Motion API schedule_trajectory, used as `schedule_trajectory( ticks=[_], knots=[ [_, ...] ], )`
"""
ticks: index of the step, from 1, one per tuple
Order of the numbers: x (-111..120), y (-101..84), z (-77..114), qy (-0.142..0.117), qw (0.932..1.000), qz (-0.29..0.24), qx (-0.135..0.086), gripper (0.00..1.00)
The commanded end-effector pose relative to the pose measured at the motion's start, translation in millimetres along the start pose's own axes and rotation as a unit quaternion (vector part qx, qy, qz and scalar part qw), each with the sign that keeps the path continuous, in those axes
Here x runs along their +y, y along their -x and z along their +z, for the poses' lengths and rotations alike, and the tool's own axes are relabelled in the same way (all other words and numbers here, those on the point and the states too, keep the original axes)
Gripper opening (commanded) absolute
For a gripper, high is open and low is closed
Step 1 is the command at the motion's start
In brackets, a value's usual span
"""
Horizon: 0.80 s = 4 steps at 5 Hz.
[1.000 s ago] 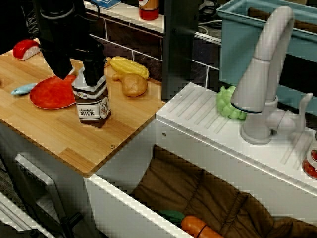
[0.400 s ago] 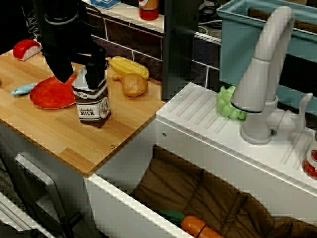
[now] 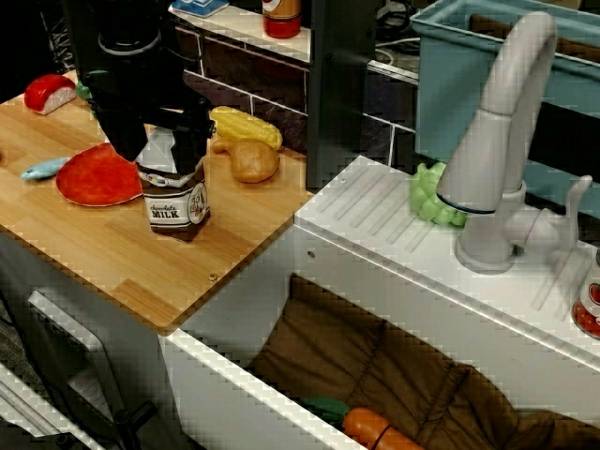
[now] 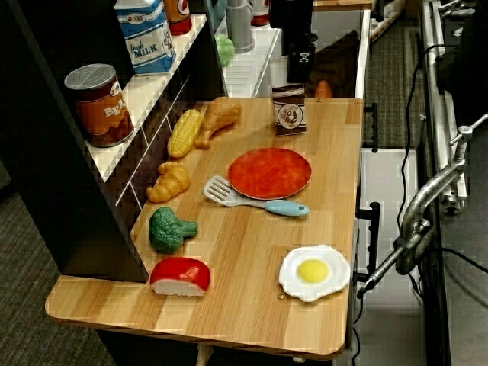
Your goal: Lift milk box
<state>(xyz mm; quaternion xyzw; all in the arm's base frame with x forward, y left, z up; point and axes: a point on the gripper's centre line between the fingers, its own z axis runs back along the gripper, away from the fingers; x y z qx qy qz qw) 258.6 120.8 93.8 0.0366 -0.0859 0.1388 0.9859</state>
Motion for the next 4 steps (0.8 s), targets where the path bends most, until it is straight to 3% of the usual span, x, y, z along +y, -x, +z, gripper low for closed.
schedule_trajectory(
  ticks=[1, 4],
  knots=[
    [-2.0, -9.6, -0.4, -0.01, 0.9997, -0.006, -0.02, 1.0],
    [-3.8, -7.3, -4.3, -0.015, 0.9995, -0.013, -0.023, 1.0]
  ],
)
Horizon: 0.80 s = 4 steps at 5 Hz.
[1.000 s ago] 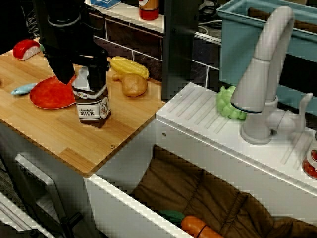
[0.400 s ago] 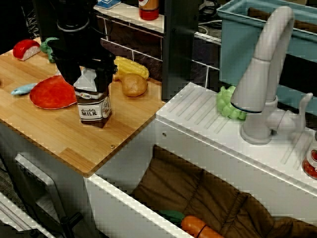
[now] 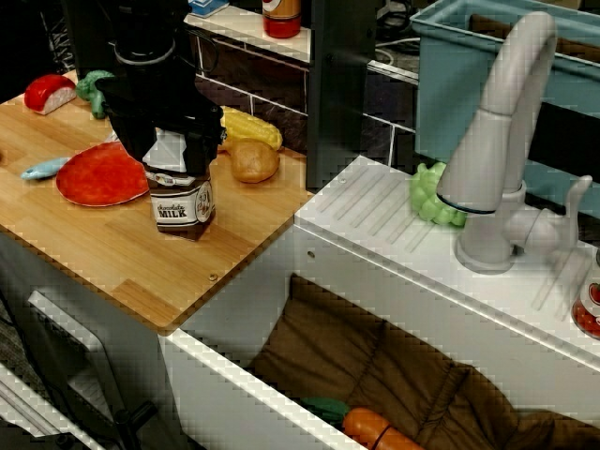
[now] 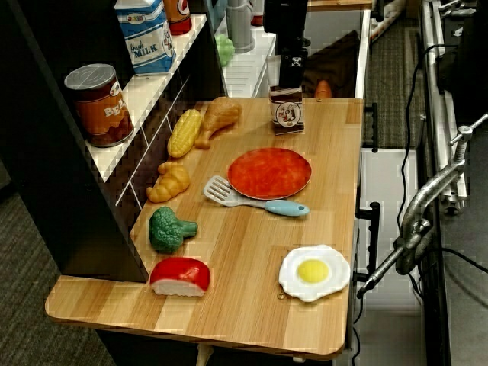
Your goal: Lift milk box
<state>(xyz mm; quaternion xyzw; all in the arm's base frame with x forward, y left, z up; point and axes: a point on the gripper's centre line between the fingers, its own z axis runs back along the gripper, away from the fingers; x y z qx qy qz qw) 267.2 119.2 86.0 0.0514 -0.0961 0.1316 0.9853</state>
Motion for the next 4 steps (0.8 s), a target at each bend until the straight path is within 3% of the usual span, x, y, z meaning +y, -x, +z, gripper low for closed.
schedule_trajectory(
  ticks=[1, 4],
  knots=[
    [-0.3, 1.8, 5.4, 0.007, 0.9998, -0.009, -0.017, 0.0],
    [-3.2, 14.9, 20.4, 0.01, 0.9967, -0.028, -0.076, 0.0]
  ],
)
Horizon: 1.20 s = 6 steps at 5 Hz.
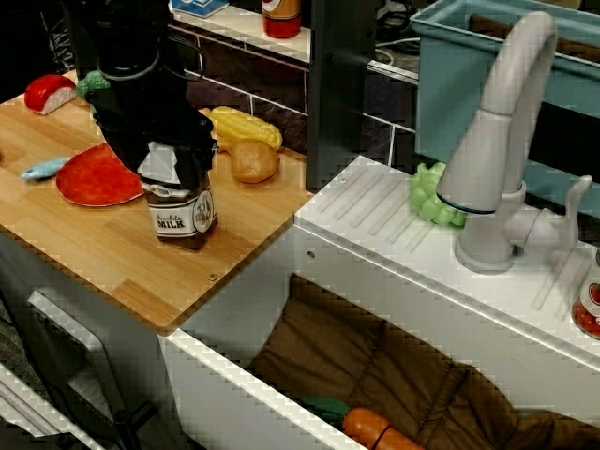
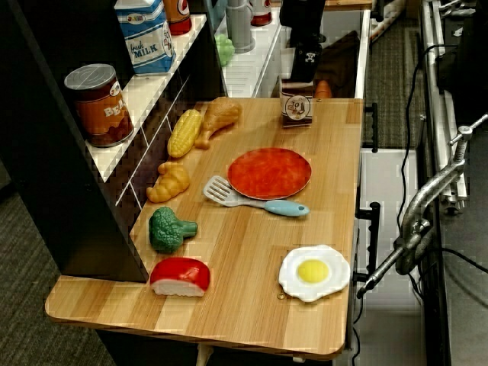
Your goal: Lift milk box
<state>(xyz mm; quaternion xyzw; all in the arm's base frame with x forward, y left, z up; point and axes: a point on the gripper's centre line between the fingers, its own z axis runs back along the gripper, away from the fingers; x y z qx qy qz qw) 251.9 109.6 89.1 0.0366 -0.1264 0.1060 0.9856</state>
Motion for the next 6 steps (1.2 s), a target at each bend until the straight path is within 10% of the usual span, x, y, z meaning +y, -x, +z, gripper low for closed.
schedule_trajectory(
  ticks=[1, 2, 6],
  knots=[
    [2.5, -3.8, 3.0, -0.039, 0.9985, -0.007, -0.038, 0.0],
    [4.9, -12.0, -1.0, -0.058, 0.998, -0.006, -0.026, 0.0],
    [28.2, -32.3, 123.3, 0.051, 0.9972, 0.017, -0.051, 0.0]
  ],
)
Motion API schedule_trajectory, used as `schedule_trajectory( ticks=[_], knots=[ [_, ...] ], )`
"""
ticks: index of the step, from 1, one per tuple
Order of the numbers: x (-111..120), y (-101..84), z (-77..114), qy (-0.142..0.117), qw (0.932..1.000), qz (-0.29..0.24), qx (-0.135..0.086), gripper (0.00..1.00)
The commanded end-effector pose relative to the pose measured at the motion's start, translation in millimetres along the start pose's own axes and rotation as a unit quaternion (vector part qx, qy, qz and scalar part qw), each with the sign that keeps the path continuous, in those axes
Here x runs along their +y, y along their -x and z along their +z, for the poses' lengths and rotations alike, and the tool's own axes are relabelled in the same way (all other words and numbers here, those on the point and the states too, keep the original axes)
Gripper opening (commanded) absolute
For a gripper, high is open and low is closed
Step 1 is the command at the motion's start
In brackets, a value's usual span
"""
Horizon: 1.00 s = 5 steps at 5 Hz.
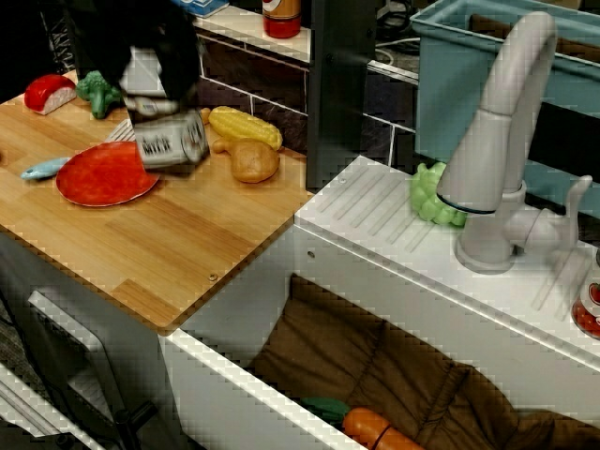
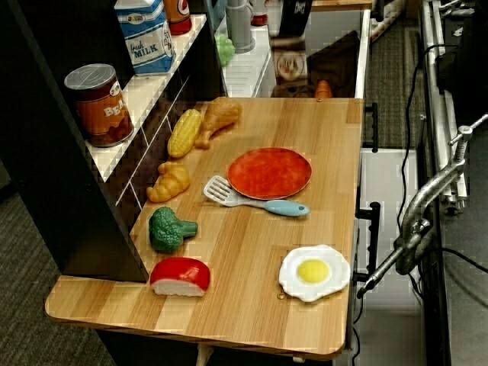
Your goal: Lift milk box
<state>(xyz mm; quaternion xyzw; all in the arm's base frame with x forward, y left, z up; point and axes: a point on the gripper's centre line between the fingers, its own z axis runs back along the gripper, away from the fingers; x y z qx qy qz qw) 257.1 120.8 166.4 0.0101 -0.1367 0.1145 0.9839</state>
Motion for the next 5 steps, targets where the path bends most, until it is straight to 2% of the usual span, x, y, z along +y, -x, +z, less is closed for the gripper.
schedule_trajectory(
  ticks=[1, 2, 3, 5],
  knots=[
    [21.6, -7.1, 74.7, 0.047, 0.9976, 0.01, -0.05, 0.0],
    [33.8, -7.2, 92.6, 0.062, 0.9965, 0.02, -0.053, 0.0],
    [39.7, -6.7, 102.8, 0.071, 0.9954, 0.024, -0.06, 0.0],
    [43.5, -6.9, 106.5, 0.074, 0.9947, 0.028, -0.066, 0.0]
  ],
)
